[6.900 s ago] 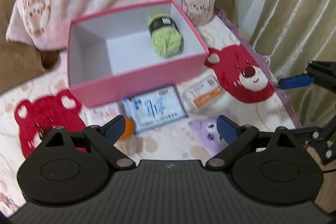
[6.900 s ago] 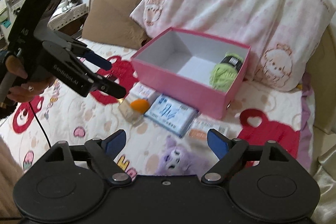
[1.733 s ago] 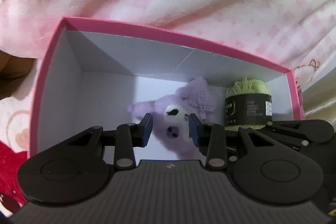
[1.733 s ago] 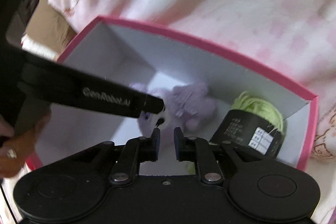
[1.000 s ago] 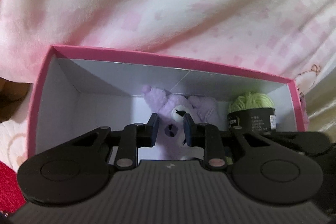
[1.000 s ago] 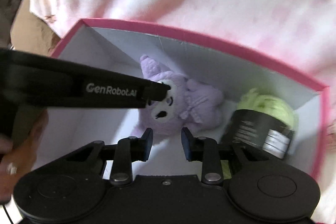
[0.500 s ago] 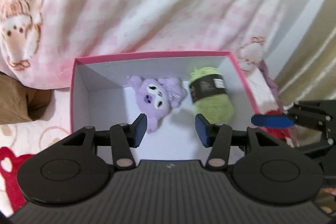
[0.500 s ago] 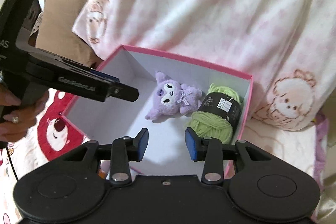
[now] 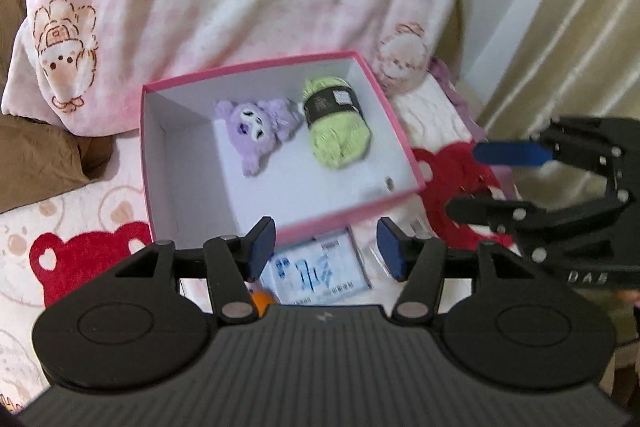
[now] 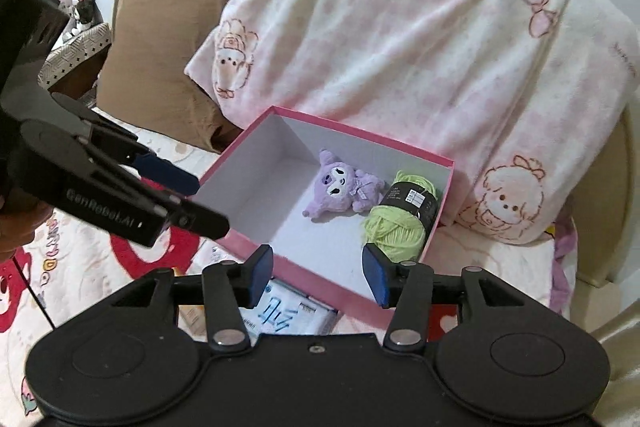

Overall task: Organize objects
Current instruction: 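Open the left gripper to release the doll beside the yarn, then move the left tool down to the clear dental-floss box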

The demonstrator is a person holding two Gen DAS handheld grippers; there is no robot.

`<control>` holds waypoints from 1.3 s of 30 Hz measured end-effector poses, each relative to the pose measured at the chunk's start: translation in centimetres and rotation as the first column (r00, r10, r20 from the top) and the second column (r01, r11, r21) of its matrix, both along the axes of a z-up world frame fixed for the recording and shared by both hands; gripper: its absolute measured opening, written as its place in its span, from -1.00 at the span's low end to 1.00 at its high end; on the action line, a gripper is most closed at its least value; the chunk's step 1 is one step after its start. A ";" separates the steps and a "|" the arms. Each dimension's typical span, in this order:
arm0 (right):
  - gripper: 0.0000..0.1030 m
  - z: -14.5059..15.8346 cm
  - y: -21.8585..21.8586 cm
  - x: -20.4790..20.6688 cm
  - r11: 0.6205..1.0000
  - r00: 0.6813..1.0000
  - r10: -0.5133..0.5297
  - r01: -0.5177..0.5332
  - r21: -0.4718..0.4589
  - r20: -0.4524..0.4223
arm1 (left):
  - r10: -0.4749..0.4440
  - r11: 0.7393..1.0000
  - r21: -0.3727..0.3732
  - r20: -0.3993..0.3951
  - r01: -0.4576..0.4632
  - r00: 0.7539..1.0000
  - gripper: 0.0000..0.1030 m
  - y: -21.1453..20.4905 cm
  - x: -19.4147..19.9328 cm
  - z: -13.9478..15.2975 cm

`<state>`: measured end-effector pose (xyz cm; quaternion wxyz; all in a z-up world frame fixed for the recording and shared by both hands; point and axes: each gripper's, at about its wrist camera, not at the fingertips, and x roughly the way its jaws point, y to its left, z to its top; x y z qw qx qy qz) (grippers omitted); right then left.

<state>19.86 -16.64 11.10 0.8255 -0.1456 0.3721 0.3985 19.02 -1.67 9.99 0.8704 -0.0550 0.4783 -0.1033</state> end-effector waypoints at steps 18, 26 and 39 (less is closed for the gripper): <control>0.49 -5.2 -5.5 -5.9 0.999 1.000 0.007 -0.006 0.042 -0.026 | 0.030 1.000 0.001 0.032 -0.030 0.999 0.17 -0.5 -6.7 -0.7; 0.65 -10.3 -5.9 -5.6 1.000 0.998 -0.001 0.002 0.025 -0.064 | 0.001 1.000 0.005 0.037 -0.001 0.999 0.21 -3.3 -6.1 -3.6; 0.83 -11.5 -4.8 -4.0 0.992 0.991 0.107 -0.101 -0.073 0.075 | 0.002 1.000 -0.030 0.072 0.000 0.997 0.52 -7.6 -3.0 -8.7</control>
